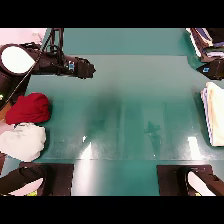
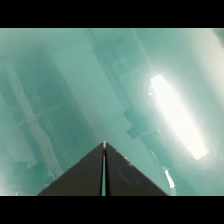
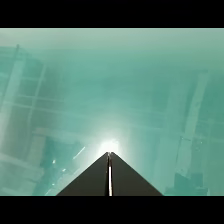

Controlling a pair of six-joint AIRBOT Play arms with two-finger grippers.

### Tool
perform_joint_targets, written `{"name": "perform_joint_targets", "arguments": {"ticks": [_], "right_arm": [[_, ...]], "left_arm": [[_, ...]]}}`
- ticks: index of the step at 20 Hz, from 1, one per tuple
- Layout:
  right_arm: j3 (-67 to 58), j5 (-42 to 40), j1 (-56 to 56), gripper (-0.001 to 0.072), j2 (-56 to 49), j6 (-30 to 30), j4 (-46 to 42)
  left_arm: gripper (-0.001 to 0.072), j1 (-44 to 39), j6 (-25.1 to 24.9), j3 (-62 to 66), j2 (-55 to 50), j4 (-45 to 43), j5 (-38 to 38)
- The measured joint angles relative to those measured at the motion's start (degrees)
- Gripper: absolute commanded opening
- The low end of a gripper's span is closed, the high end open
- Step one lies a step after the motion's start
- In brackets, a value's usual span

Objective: Fold the shirts.

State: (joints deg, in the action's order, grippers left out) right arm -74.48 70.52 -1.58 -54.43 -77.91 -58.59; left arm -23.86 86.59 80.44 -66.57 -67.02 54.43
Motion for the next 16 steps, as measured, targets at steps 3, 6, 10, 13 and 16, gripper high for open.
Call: {"name": "perform_joint_targets", "arguments": {"ticks": [3,6,10,13,16], "right_arm": [[0.02,-0.04,0.07,0.0023,0.0,0.0,0.0],[0.02,-0.07,0.11,0.0023,0.0,0.0,0.02],[0.02,-0.07,0.11,0.0022,0.0,0.02,0.02],[0.02,-0.04,0.11,0.0023,0.0,0.02,0.04],[0.0,0.02,0.11,0.0023,0.0,0.02,0.07]], "left_arm": [[0.0028,0.0,0.0,0.0,-0.02,0.0,0.0],[0.0028,0.0,0.0,0.0,-0.02,0.0,0.0],[0.0029,0.0,0.0,0.0,0.0,0.0,0.0],[0.0029,0.0,0.09,0.0,-0.02,0.07,-0.63],[0.0028,0.72,0.17,0.0,0.46,-0.02,-2.51]]}}
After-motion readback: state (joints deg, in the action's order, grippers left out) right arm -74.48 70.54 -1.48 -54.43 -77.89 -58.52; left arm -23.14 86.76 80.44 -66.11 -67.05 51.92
